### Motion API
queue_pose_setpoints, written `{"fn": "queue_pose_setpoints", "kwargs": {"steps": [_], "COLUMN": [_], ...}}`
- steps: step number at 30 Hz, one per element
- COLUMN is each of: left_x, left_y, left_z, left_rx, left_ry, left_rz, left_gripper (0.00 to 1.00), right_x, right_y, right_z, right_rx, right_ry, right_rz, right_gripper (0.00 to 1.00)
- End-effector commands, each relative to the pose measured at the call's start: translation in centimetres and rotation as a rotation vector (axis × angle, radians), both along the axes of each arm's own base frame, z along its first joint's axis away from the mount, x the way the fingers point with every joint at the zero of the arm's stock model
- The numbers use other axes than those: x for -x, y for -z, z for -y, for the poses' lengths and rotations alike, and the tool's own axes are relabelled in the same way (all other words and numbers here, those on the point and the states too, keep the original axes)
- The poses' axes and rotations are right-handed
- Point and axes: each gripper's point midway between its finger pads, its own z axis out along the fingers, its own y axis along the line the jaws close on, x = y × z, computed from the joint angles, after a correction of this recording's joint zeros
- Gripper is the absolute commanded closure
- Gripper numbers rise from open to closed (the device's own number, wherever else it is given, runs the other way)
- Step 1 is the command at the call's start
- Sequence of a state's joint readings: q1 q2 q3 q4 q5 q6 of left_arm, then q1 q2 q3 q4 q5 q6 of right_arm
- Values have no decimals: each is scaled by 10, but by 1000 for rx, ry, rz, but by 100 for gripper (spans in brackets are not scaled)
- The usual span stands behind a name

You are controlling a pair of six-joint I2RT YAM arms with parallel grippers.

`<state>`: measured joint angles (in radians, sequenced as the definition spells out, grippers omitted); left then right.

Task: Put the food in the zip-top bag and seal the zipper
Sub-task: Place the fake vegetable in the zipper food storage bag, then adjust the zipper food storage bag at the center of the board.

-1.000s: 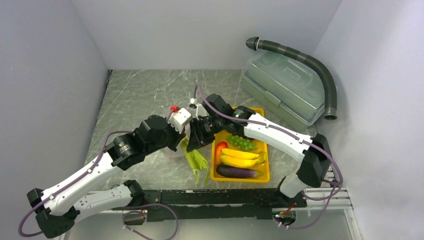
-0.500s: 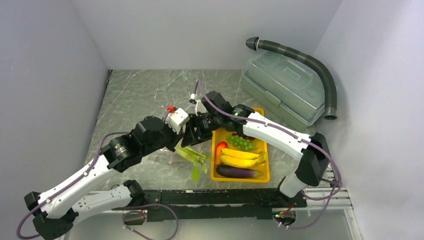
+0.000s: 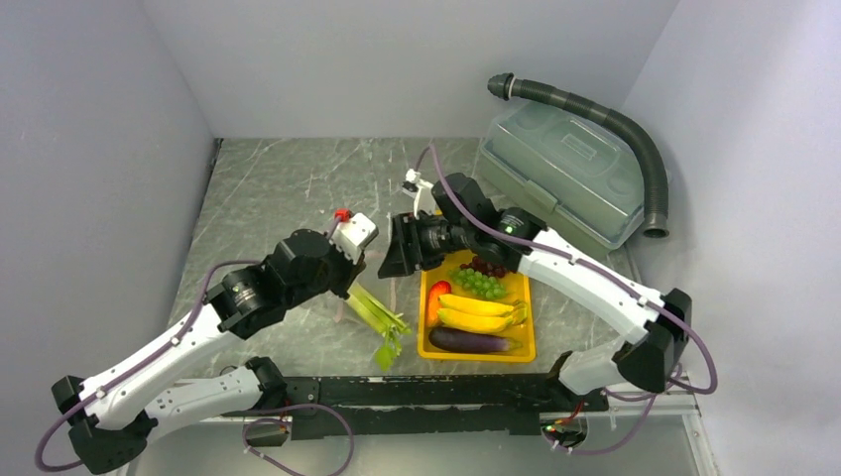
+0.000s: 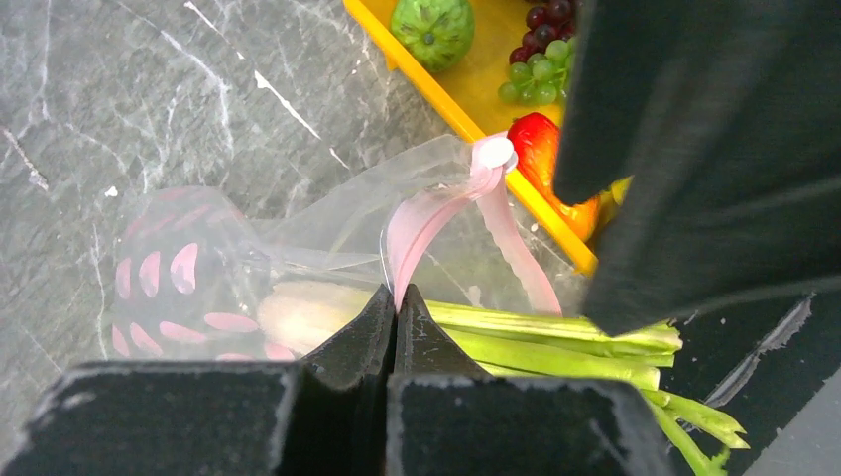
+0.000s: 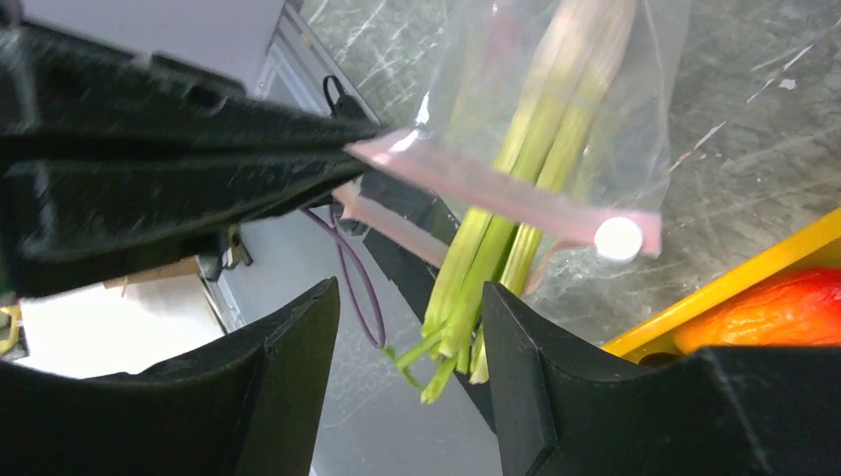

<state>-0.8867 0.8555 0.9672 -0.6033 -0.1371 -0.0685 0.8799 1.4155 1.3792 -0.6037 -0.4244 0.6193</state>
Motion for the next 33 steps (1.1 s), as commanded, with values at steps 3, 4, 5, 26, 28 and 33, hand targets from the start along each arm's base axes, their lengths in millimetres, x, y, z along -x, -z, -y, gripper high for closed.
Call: {"fn": "queue_pose_setpoints", "kwargs": {"steps": [3,4,5,26,28,33], "left_x": [-14,-16,-17,-21,-21,-21], "left_y": [-16,-18,-20,-29,-30,-31], "left_z": [2,2,1,9,10,10], "left_rx": [23,26,27,32,34,32], "left_ry": [-70,-85,-99,-157,-159,-163], "left_rz": [21,18,12,-81,-86,-92], "left_gripper": [100,100,100,100,100,100], "right_x": [21,25,30,39,38,43], "right_y": [-17,-16,-16,-6,-3,7], "right_z": [8,7,6,-43,-48,-57], "right_rx": [-122,-129,-131,-214,-198,-190], "right_ry": [-58,-65,-73,-119,-137,-174], "right_rz": [126,158,192,767,786,844], "right_gripper": [45,45,45,41,41,41]}}
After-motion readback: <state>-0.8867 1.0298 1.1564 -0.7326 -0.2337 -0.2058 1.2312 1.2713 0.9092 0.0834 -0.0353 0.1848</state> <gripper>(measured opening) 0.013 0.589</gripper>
